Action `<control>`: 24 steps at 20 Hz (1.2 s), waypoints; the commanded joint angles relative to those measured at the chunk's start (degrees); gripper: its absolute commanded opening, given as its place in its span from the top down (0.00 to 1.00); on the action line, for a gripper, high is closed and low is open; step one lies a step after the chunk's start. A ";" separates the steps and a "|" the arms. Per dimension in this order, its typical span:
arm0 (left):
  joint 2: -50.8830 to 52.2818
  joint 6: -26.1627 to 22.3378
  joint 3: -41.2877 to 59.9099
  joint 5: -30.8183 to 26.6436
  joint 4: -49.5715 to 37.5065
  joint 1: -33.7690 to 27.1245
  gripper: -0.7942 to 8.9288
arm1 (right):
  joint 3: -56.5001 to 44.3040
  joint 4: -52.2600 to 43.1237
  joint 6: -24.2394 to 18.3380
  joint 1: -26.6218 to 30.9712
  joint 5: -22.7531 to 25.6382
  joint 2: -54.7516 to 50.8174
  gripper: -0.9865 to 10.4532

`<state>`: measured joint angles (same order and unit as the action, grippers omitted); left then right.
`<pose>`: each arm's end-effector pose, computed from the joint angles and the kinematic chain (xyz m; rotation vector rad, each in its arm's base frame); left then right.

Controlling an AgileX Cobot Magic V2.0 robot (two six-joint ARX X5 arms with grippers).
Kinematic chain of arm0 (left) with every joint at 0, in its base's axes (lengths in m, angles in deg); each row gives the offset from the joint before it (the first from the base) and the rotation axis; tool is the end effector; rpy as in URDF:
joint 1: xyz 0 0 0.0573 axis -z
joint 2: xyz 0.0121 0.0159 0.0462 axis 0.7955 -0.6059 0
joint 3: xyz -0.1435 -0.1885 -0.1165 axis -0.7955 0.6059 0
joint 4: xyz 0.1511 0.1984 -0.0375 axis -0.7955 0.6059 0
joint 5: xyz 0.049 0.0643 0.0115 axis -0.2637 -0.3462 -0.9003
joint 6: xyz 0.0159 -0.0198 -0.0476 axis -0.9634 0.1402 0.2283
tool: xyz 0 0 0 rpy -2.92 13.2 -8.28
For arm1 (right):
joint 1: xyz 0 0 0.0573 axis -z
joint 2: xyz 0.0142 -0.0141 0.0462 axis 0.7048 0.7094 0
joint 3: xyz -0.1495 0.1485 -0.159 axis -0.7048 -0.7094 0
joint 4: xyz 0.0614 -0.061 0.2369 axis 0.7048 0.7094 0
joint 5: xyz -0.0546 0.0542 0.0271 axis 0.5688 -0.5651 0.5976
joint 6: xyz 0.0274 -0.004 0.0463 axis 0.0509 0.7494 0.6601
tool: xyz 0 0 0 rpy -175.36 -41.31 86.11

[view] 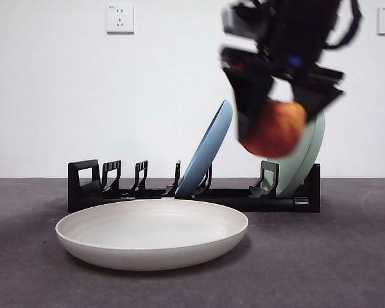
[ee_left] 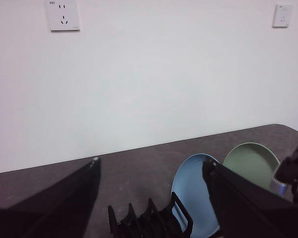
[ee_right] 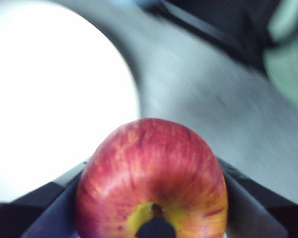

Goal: Take the yellow plate from the plate rack,put the plate on the table,take the apple from the table,put the apple in the plate

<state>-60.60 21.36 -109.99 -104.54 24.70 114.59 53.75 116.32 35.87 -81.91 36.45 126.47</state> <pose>0.0565 -0.0614 0.4159 -0.0174 0.0160 -0.2739 0.2512 0.1887 0.2696 -0.3186 1.0541 0.5219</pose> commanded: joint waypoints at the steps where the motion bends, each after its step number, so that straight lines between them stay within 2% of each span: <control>1: 0.13 -0.66 0.26 -0.09 0.63 -0.13 0.56 | 4.31 -0.48 1.25 -2.89 -3.72 1.36 0.92; 7: 0.13 -0.66 0.26 -0.07 2.23 -0.11 0.56 | 11.91 -0.74 1.40 -8.11 -3.89 9.01 0.92; 14: 0.13 -0.66 0.26 -0.09 4.35 -0.11 0.56 | 12.57 -3.39 1.38 -11.87 -3.87 21.00 0.92; 19: 0.13 -0.61 0.26 -0.07 5.09 -0.11 0.56 | 12.57 -4.79 1.14 -12.15 -3.78 26.16 0.90; 20: 0.13 -0.61 0.26 -0.07 5.29 -0.11 0.56 | 12.57 -4.79 0.85 -12.15 -3.61 26.60 0.88; 24: 0.13 -0.42 0.26 -0.11 6.36 -0.11 0.56 | 12.57 -4.81 0.76 -12.15 -3.19 26.73 0.63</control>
<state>-60.60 21.36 -109.99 -104.51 31.06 114.59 66.18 111.71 36.70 -93.96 33.06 152.46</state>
